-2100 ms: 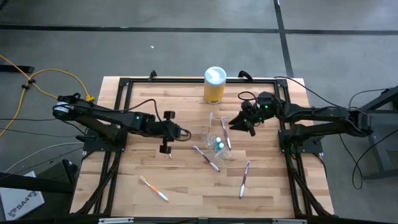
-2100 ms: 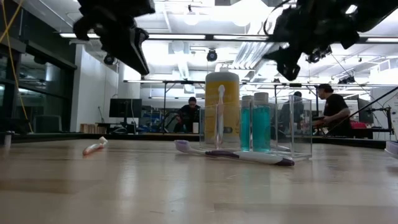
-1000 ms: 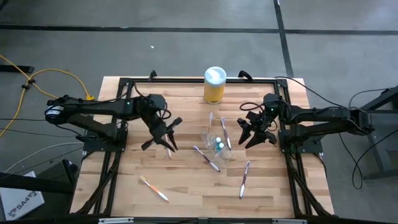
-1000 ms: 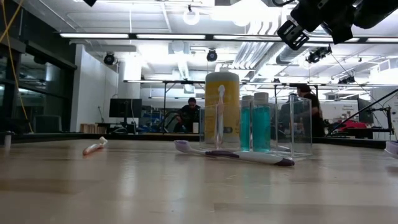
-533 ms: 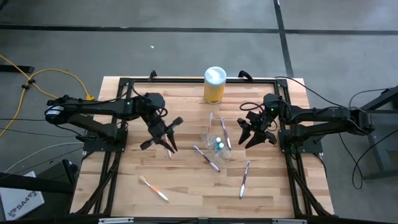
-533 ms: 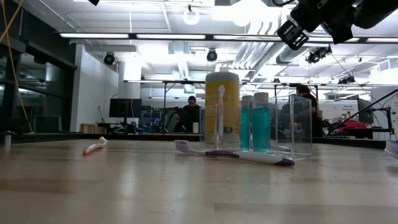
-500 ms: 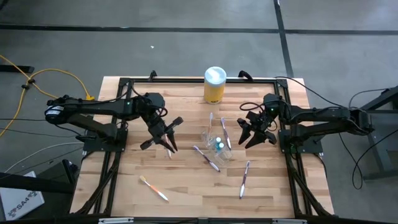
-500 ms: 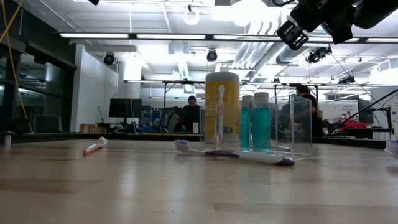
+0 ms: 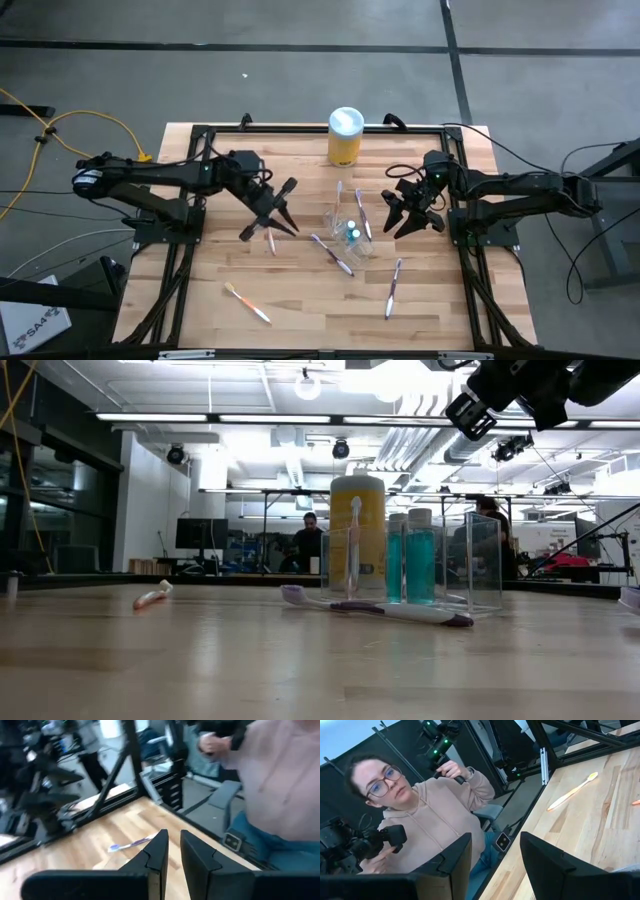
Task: Pick & Place toothbrushing station
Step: Put the top orange toothbrush into the top compartment of the transparent organizer
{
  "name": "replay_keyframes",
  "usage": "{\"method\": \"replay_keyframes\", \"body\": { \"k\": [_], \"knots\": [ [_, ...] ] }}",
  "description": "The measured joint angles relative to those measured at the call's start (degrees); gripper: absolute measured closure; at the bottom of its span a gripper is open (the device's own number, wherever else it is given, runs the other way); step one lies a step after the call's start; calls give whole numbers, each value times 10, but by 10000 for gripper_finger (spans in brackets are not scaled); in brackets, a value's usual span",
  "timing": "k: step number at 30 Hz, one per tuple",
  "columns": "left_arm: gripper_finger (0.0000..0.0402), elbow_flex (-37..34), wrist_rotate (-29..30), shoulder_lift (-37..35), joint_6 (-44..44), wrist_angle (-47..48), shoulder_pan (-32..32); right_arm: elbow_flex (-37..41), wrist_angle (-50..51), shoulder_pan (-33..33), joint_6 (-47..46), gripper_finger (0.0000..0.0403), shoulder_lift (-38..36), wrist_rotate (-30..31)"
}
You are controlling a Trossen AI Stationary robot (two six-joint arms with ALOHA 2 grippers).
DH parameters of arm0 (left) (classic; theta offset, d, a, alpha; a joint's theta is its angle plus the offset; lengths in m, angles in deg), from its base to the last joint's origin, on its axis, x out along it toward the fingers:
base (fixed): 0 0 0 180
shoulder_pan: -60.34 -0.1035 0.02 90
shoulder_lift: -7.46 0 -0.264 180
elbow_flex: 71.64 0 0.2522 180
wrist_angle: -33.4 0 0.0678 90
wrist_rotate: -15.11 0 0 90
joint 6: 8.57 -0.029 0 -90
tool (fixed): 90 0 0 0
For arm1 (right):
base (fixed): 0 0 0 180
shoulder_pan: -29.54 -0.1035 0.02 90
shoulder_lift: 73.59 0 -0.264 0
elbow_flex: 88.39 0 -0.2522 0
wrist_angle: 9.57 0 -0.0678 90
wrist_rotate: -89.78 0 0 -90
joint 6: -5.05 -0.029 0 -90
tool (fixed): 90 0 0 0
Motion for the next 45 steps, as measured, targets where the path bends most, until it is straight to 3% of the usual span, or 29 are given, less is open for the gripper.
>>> {"method": "replay_keyframes", "body": {
  "k": [11,19,32,45],
  "knots": [
    [358,0,254,0,137,1,50,0,0,0,0,243,0,3],
    [358,0,386,0,205,23,85,0,1,0,5,243,0,4],
    [358,-1,527,0,272,42,148,0,16,0,25,243,0,29],
    [358,-2,704,16,357,66,238,0,15,0,28,243,0,46]
  ]
}}
